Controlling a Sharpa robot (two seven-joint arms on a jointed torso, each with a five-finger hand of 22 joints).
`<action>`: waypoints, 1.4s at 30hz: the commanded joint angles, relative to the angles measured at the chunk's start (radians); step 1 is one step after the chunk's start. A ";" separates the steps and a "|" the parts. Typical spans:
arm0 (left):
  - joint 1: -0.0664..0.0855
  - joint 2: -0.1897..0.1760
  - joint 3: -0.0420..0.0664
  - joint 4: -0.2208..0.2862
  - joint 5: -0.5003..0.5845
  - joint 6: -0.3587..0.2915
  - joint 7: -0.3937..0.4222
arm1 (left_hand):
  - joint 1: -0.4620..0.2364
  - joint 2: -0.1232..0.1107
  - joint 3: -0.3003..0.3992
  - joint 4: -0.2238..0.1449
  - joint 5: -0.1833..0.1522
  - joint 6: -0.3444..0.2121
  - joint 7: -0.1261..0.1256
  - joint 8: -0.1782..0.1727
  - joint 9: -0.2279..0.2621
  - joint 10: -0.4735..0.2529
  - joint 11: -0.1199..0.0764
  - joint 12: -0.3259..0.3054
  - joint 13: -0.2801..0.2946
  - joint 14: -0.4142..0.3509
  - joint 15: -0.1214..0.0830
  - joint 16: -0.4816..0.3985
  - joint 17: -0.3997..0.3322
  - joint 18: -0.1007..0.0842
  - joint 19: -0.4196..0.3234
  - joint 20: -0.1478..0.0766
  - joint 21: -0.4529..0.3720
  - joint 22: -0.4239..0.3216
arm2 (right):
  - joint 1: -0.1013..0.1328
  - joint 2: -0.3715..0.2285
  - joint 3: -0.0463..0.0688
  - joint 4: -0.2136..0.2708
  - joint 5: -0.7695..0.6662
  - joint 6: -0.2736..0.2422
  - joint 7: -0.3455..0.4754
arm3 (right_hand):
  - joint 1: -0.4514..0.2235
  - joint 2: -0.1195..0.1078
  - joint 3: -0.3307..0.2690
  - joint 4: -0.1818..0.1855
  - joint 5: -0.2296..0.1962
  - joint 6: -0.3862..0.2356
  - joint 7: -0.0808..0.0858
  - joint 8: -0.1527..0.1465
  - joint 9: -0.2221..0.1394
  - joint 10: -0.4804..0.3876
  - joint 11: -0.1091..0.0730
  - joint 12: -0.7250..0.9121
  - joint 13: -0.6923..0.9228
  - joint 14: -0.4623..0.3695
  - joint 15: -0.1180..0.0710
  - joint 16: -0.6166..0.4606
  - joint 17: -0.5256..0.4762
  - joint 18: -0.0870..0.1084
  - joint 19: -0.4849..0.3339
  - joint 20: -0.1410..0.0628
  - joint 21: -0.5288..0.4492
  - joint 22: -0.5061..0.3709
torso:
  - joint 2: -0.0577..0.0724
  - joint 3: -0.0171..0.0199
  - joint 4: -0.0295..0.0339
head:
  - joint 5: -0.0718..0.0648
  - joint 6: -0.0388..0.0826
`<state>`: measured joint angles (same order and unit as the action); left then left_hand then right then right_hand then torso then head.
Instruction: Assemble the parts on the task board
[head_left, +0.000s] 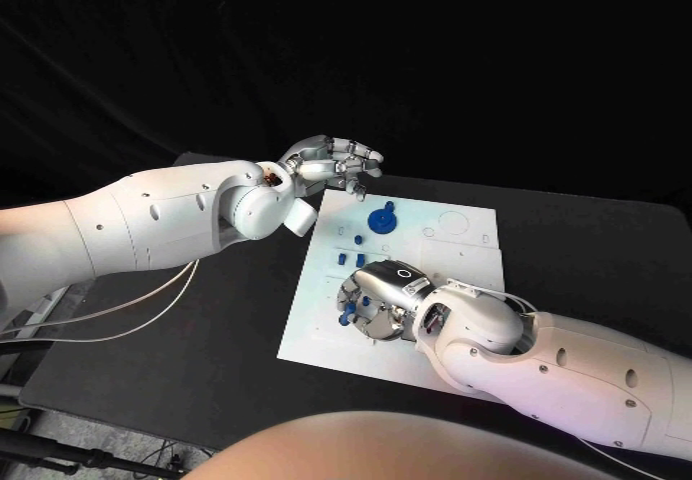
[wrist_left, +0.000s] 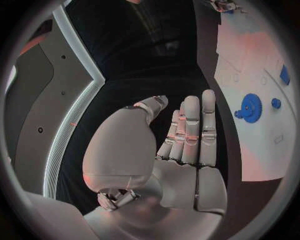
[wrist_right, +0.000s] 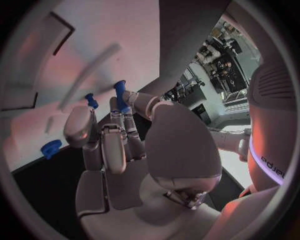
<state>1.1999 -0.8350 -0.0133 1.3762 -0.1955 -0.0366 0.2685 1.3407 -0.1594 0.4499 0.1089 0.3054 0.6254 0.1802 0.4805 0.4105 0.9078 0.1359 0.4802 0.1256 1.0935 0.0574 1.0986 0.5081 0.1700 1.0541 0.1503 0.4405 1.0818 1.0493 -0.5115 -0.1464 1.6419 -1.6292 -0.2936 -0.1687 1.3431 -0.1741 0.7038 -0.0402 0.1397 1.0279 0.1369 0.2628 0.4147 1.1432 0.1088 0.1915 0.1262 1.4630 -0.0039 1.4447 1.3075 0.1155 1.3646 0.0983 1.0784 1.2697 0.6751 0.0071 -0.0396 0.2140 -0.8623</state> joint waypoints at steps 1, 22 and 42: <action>0.001 0.003 0.001 0.002 -0.001 0.017 0.004 | -0.012 -0.001 -0.003 -0.005 -0.001 -0.007 0.026 0.006 0.001 -0.009 -0.001 0.005 -0.001 -0.008 0.000 0.006 -0.001 0.007 0.000 0.006 -0.006 0.000 | -0.003 0.003 -0.001 0.002 -0.016 0.021 0.000 | 0.007 -0.002 -0.001 -0.004 0.003 0.000 0.002 0.002 0.001 0.044 -0.038 0.003 0.037 0.051 -0.006 0.005 0.007 -0.007 0.000 -0.007 0.004 0.000 | 0.000 0.0002 0.0004 | 0.000 -0.002; 0.001 -0.001 0.001 0.003 -0.001 0.017 0.002 | -0.013 -0.001 -0.003 -0.004 -0.001 -0.010 0.027 0.009 0.001 -0.011 -0.001 0.006 -0.001 -0.008 0.000 0.006 -0.001 0.007 -0.001 0.006 -0.007 0.000 | -0.007 -0.002 -0.004 0.010 -0.009 0.010 0.004 | -0.067 -0.062 -0.037 -0.001 0.002 -0.089 0.045 -0.046 -0.005 -0.150 0.017 -0.073 0.002 0.003 0.042 -0.057 -0.110 0.024 -0.097 0.035 -0.173 -0.091 | 0.000 0.0000 0.0002 | -0.002 -0.005; 0.001 -0.006 0.000 0.001 -0.001 0.016 0.002 | -0.013 -0.001 -0.003 -0.004 -0.001 -0.010 0.027 0.009 0.001 -0.011 -0.001 0.006 -0.001 -0.008 0.000 0.006 -0.001 0.007 -0.001 0.006 -0.007 0.000 | 0.039 -0.154 0.007 0.123 0.068 -0.183 0.013 | 0.063 -0.027 -0.306 0.118 0.041 -0.157 0.054 -0.033 -0.076 -0.286 0.027 0.098 -0.029 -0.055 0.052 -0.101 -0.231 0.052 -0.163 0.050 -0.347 -0.191 | -0.004 -0.0012 -0.0030 | -0.028 0.010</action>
<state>1.1999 -0.8414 -0.0139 1.3757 -0.1962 -0.0334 0.2651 1.3367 -0.1634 0.4499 0.1090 0.3054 0.6203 0.1750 0.4863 0.4101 0.9042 0.1323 0.4800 0.1257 1.0935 0.0573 1.0985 0.5081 0.1700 1.0541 0.1503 0.4366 1.0818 1.0839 -0.6609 -0.1404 1.7616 -1.6074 -0.3882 -0.1668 1.4070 -0.1913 0.3948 0.0769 0.1780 0.8669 0.1913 0.2281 0.3394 0.8530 0.1356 0.2858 0.0961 1.4048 0.0506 1.3403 1.0744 0.1626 1.1975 0.1482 0.7286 1.0774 0.6731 0.0069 -0.0412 0.1923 -0.8564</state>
